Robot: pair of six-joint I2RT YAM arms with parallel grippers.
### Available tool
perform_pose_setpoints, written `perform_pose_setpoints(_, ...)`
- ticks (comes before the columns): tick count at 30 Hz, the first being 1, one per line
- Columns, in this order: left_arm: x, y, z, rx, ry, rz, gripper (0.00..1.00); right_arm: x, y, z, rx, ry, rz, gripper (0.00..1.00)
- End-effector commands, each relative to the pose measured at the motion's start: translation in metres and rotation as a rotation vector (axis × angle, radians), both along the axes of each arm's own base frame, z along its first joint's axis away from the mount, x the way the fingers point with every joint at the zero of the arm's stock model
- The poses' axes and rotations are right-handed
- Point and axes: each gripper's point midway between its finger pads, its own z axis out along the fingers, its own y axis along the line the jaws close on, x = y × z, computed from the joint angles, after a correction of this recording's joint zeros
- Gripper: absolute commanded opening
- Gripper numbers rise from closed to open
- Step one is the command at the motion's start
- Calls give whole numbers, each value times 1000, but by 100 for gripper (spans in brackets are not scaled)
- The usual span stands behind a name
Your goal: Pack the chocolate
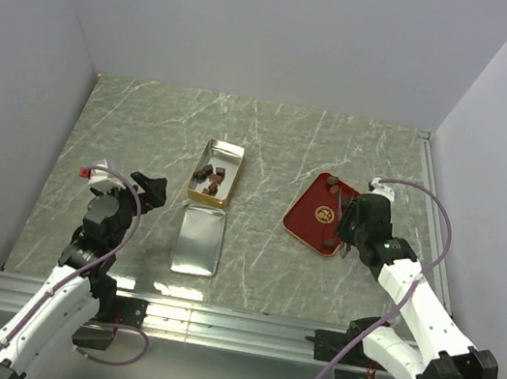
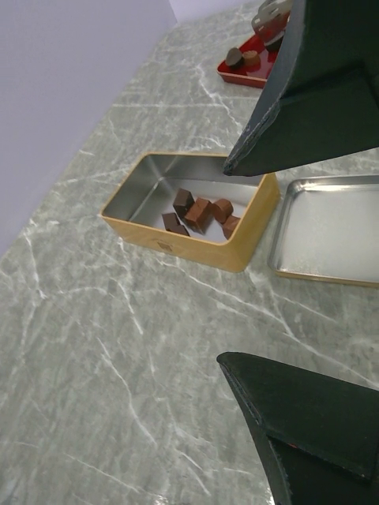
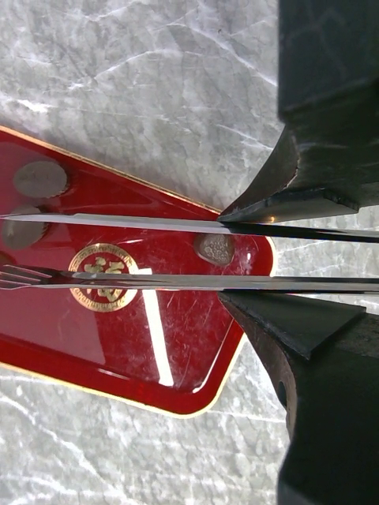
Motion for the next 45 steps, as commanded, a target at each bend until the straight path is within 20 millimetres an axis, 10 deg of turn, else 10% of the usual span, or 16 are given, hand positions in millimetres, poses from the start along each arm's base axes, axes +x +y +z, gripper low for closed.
perform_pose_setpoints(1,4,0,1,-28,-14,16,99,4,-5,0,-18,-10,-22,44)
perform_pose_setpoints(45,0,3,-5,-48,-46,40,100,5,-7,-8,-33,51,-27,45)
